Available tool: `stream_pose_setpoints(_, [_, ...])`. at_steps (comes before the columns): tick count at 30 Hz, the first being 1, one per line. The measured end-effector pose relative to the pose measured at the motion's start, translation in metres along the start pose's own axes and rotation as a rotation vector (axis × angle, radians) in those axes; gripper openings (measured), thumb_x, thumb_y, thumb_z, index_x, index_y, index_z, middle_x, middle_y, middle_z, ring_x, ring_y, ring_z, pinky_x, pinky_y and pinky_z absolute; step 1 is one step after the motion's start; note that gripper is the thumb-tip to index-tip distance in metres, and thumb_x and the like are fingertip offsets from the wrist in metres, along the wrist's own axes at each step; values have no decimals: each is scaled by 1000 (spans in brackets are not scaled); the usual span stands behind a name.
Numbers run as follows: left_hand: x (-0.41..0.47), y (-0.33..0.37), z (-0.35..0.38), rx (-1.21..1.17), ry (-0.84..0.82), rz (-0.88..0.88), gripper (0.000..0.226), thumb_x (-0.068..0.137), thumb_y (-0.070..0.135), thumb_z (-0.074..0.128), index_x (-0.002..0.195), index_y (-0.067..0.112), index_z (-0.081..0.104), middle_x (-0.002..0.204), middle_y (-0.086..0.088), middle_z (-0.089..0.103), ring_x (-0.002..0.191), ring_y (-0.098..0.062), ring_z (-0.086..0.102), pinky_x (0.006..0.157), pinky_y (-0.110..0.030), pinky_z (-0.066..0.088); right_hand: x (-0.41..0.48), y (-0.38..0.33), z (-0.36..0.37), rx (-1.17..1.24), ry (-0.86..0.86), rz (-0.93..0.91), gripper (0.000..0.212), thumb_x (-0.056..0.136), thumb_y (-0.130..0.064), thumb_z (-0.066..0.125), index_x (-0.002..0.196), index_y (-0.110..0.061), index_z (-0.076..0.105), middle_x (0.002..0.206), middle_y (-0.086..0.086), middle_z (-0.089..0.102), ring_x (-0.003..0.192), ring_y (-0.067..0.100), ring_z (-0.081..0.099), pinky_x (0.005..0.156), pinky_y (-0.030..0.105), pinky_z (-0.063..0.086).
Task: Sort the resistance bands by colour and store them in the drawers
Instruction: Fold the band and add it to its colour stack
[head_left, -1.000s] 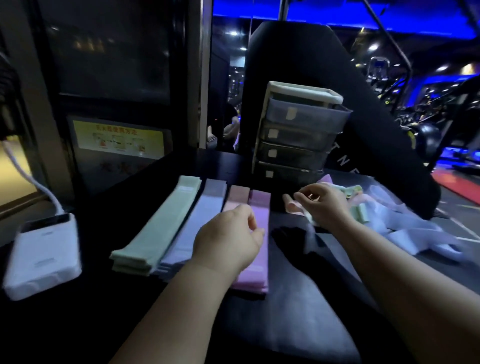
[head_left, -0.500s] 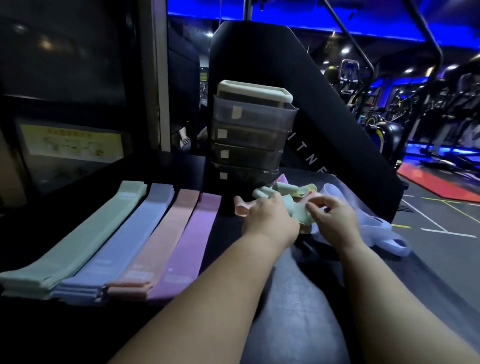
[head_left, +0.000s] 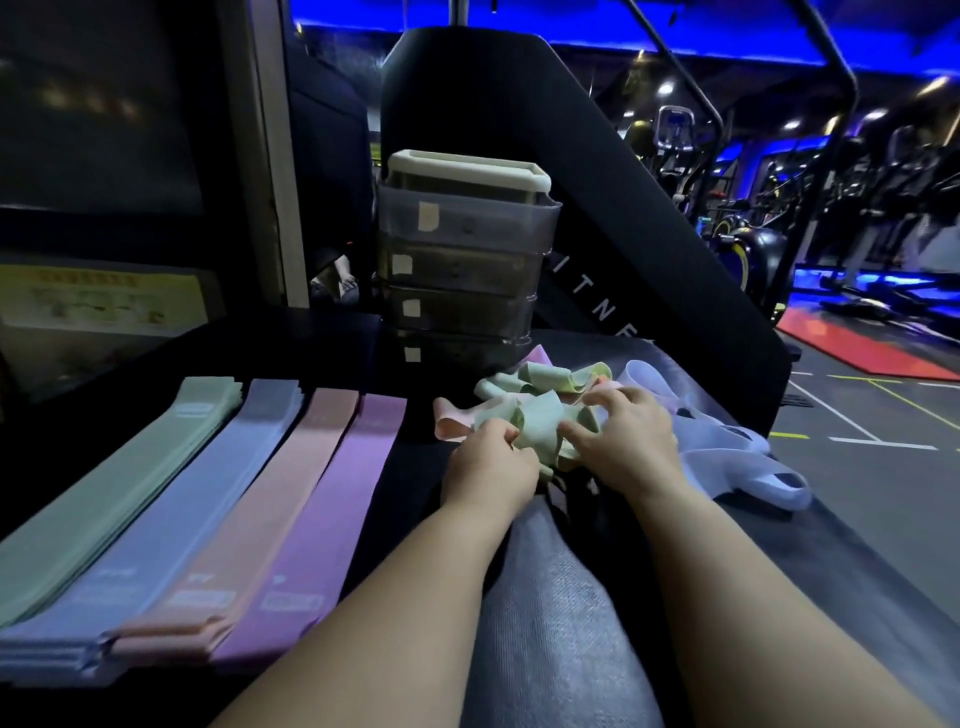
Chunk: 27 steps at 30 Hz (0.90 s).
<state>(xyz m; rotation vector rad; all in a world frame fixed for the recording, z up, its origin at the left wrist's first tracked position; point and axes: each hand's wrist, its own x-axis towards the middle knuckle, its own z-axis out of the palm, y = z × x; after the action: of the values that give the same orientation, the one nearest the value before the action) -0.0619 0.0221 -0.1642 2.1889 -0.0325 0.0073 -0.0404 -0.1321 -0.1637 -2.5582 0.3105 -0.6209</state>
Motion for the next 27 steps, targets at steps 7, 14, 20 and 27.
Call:
stream_pose_setpoints(7, [-15, 2, -12, -131, 146, 97, 9, 92, 29, 53, 93, 22, 58, 106, 1, 51, 86, -25, 59, 69, -28, 43, -9, -1, -14, 88, 19, -10, 16, 79, -24, 64, 94, -30, 62, 85, -15, 62, 92, 18, 61, 88, 42, 48])
stream_pose_setpoints(14, [-22, 6, -31, -486, 402, 178, 8, 84, 31, 58, 80, 25, 59, 85, 5, 65, 88, -23, 60, 82, -38, 50, -20, -10, -45, 765, 194, -69, 23, 80, -11, 65, 84, -33, 69, 75, -13, 67, 65, -2, 59, 63, 26, 47])
stream_pose_setpoints(20, [-15, 3, -36, -578, 373, 163, 8, 91, 24, 60, 85, 23, 56, 81, 8, 61, 77, -16, 57, 70, -26, 44, -20, -5, -67, 1063, 94, 43, 31, 90, 5, 55, 112, -17, 60, 78, 2, 63, 60, 14, 56, 54, 25, 44])
stream_pose_setpoints(27, [-16, 0, -30, -502, 308, 182, 15, 94, 19, 59, 99, 21, 45, 73, 10, 52, 64, -5, 50, 56, -19, 38, -18, -3, -57, 897, -81, 153, 24, 89, -9, 63, 112, -16, 58, 88, 3, 66, 59, 9, 62, 54, 22, 45])
